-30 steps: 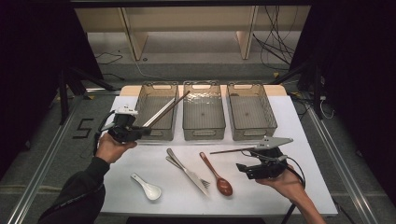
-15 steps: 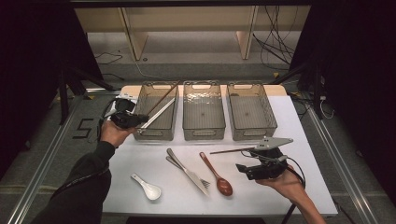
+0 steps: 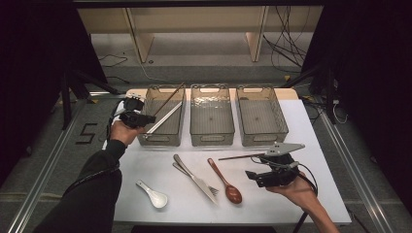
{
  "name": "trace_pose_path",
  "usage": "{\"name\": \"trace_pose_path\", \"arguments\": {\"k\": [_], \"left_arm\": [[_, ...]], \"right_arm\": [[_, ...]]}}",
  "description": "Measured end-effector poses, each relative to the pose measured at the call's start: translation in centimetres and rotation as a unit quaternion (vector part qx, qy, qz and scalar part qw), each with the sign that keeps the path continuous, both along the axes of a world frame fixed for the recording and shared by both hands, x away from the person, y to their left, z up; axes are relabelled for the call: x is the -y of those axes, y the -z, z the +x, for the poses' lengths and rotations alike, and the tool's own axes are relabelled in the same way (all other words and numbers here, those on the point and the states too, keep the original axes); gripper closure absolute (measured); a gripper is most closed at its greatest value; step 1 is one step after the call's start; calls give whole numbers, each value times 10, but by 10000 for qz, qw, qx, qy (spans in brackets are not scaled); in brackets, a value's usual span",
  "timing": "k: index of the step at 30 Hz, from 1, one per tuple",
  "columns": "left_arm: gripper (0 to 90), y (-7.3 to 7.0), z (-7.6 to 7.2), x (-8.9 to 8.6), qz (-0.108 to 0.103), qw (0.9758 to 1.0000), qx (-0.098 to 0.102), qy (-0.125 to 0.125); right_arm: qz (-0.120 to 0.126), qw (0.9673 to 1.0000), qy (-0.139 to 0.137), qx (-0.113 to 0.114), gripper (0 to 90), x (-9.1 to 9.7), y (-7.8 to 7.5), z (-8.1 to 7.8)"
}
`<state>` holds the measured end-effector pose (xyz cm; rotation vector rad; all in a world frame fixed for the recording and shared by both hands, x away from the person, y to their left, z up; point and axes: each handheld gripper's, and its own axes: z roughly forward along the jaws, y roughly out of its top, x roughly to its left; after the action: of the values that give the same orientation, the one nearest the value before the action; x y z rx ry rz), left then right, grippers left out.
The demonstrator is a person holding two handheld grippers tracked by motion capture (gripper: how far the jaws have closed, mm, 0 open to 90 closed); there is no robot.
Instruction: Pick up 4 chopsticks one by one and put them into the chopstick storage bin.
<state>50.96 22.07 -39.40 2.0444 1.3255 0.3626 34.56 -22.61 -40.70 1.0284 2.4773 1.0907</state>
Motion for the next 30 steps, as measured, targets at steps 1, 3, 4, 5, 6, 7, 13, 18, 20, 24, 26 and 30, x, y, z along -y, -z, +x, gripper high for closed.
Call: {"name": "trace_pose_path", "arguments": {"k": [1,3,4,5,6,7,13,18,20,24,26,30], "left_arm": [[856,1,1,0,10,10000,-26,-16],[856,3,3,-1,37,9999,-83,-49],[856,3,4,-1,56,9999,-110,-56],[855,4,5,-1,62,9999,-134,-74],[855,5,6,-1,95,9998,-158,-81],[854,6,7,-1,102,9997,-179,-105],[849,12,11,-1,94,9994,-183,-267],[762,14,11,1,103,9995,-194,-245],[689,11,9,1,67,9995,-174,-235],[532,2,-4,1,-161,9997,-116,-117],[480,-3,-16,1,-258,9997,-20,19],[392,-9,-40,0,-465,9985,125,249]], "right_arm": [[-1,10000,-1,0,266,0,0,0],[1,10000,-5,6,266,0,0,0],[1,10000,-5,8,266,0,0,0],[3,10000,-4,6,266,0,0,0],[4,10000,-2,2,266,0,0,0],[1,10000,-2,-1,266,0,0,0],[2,10000,-8,-16,266,-1,0,1],[4,10000,-21,-9,266,0,0,1],[2,10000,-17,1,266,0,-1,2],[-47,10000,-3,75,266,1,-3,4],[-70,9999,7,118,266,2,-5,6],[-273,9994,-51,182,266,1,-7,14]]}}
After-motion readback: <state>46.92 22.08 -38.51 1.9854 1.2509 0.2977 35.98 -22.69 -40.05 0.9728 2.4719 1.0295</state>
